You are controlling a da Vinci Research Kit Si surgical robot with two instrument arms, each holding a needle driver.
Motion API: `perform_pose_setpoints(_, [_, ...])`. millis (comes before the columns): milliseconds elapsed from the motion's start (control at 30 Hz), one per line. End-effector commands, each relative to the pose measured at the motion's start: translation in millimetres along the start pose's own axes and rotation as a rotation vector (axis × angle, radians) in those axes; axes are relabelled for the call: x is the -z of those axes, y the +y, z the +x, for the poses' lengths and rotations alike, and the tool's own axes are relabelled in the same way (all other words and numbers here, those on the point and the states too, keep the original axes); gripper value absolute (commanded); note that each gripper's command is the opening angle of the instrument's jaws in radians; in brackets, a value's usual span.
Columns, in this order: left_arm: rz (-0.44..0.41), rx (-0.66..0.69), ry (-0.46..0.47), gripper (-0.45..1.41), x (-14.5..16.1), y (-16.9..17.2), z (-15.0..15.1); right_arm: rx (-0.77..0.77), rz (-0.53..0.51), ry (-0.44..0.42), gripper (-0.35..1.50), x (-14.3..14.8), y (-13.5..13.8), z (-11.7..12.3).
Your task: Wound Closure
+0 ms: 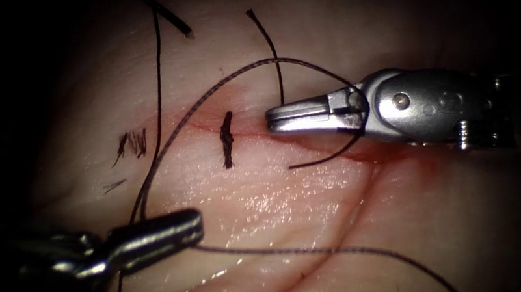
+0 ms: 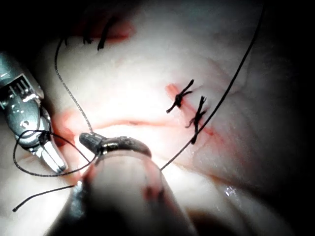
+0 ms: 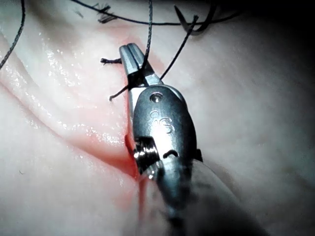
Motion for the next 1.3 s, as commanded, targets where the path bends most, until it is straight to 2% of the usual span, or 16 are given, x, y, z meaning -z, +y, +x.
perform_pose_setpoints(33, [-0.01, 0.01, 0.003, -0.45, -1.5, 0.4, -0.8, -0.004, -0.012, 0.027, -0.35, -1.0, 0.3, 0.2])
perform_pose_setpoints(267, [-0.077, 0.037, 0.022, -0.45, -6.3, 3.5, -2.9, -0.018, -0.086, 0.078, -0.35, -1.8, 0.4, 1.4])
perform_pose_setpoints(533, [-0.086, 0.045, 0.039, -0.45, -8.0, 3.5, -2.4, -0.043, -0.125, 0.058, -0.35, -3.5, 0.7, 1.8])
perform_pose_setpoints(567, [-0.086, 0.046, 0.041, -0.45, -8.2, 3.4, -2.3, -0.044, -0.132, 0.051, -0.3, -3.6, 0.8, 1.8])
perform_pose_setpoints(633, [-0.089, 0.047, 0.045, -0.45, -8.5, 3.1, -2.2, -0.045, -0.141, 0.043, -0.03, -3.8, 0.9, 1.8])
perform_pose_setpoints(667, [-0.089, 0.046, 0.048, -0.45, -8.5, 3.1, -2.2, -0.045, -0.148, 0.036, 0.17, -3.8, 1.0, 1.7])
perform_pose_setpoints(733, [-0.09, 0.045, 0.054, -0.45, -8.6, 3.1, -1.9, -0.049, -0.183, 0.003, 0.83, -3.8, 1.2, 1.5])
perform_pose_setpoints(767, [-0.09, 0.045, 0.056, -0.45, -8.5, 3.1, -1.8, -0.051, -0.194, -0.009, 0.98, -3.8, 1.3, 1.5])
perform_pose_setpoints(800, [-0.093, 0.045, 0.056, -0.45, -8.4, 3.1, -1.6, -0.053, -0.203, -0.018, 1.03, -3.7, 1.3, 1.4])
perform_pose_setpoints(967, [-0.103, 0.05, 0.083, -0.45, -8.2, 2.7, 0.0, -0.061, -0.227, -0.043, 1.03, -3.5, 1.7, 0.9])
perform_pose_setpoints(1033, [-0.102, -0.005, 0.113, -0.45, -8.0, 2.0, 1.2, -0.063, -0.246, -0.07, 1.04, -3.6, 1.7, 0.8])
perform_pose_setpoints(1300, [-0.051, 0.0, 0.192, -0.45, -6.9, -1.9, 2.0, -0.063, -0.222, -0.145, 1.06, -3.6, 1.4, 0.2])
